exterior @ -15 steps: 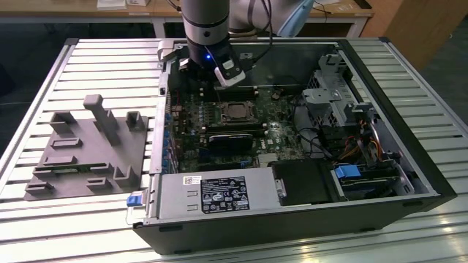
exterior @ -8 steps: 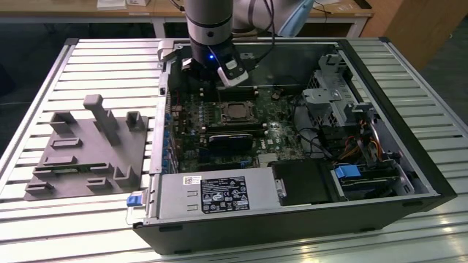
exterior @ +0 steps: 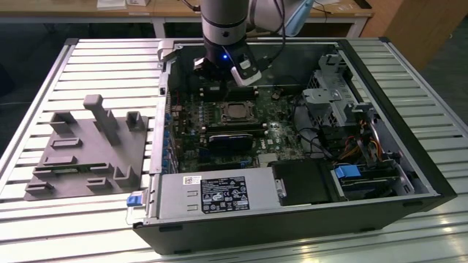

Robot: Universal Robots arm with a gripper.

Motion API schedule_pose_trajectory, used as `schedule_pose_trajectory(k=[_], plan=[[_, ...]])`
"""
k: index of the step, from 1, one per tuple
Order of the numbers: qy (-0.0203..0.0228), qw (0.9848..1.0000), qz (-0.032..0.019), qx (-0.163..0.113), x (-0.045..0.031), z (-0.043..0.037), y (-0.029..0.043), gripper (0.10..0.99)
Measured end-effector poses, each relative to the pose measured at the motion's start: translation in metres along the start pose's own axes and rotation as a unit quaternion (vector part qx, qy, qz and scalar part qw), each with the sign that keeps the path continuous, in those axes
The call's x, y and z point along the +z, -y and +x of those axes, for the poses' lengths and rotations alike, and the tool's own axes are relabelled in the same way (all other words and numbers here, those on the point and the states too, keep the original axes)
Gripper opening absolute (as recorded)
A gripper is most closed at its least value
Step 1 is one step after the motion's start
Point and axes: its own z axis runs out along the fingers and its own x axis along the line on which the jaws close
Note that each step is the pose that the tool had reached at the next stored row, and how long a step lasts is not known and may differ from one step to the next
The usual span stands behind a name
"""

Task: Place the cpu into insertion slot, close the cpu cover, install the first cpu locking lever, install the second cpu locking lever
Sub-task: 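Install the first cpu locking lever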

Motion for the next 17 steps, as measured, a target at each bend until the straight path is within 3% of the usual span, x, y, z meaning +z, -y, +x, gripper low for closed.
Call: schedule_pose_trajectory(k=[3, 7, 15, 17], plan=[[-0.0001, 1.0000, 0.0000, 0.000, 0.0002, -0.0061, -0.0002, 0.102], [0.0018, 1.0000, -0.0001, 0.000, 0.0004, -0.0071, -0.0002, 0.102], [0.0500, 0.9986, -0.0021, -0.014, 0.0018, -0.0043, 0.0006, 0.102], [0.0603, 0.9980, -0.0025, -0.017, 0.0025, -0.0030, 0.0009, 0.102]])
